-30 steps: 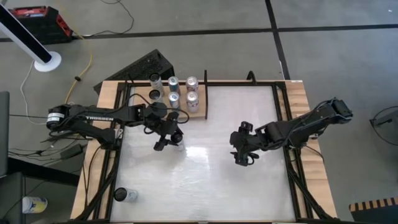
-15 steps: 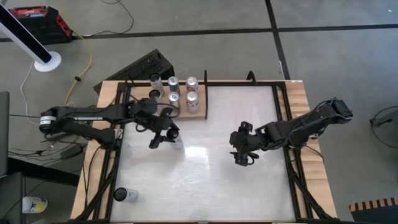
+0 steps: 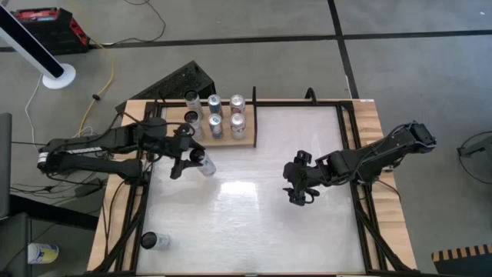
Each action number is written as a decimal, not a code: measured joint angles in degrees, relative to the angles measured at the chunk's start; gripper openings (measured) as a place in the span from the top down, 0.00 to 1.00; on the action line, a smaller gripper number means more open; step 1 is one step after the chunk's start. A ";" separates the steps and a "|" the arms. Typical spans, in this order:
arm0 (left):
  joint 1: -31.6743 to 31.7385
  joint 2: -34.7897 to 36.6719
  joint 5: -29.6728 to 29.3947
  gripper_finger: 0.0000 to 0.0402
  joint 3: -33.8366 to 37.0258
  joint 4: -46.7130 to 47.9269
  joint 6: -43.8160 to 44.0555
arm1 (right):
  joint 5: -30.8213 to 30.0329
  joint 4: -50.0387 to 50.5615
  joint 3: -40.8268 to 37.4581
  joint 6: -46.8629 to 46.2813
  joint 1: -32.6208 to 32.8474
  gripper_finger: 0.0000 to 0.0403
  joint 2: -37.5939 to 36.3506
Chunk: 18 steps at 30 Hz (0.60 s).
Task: Place canned beverage on shelf
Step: Put the right red soda can on the shelf
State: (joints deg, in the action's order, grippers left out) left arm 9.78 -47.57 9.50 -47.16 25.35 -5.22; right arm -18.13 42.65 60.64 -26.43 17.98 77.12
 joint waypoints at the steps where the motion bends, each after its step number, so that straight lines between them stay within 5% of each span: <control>1: 0.00 0.63 -0.18 0.39 0.00 0.38 0.41 | 0.00 0.11 0.00 -0.15 0.00 0.07 0.00; 18: 0.00 3.73 -0.75 0.39 0.00 4.19 2.71 | 0.20 -1.94 0.02 -0.16 0.00 0.07 0.00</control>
State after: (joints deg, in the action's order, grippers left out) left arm 9.78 -43.83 8.75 -47.16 29.54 -2.50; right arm -17.93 40.71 60.66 -26.59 17.98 77.12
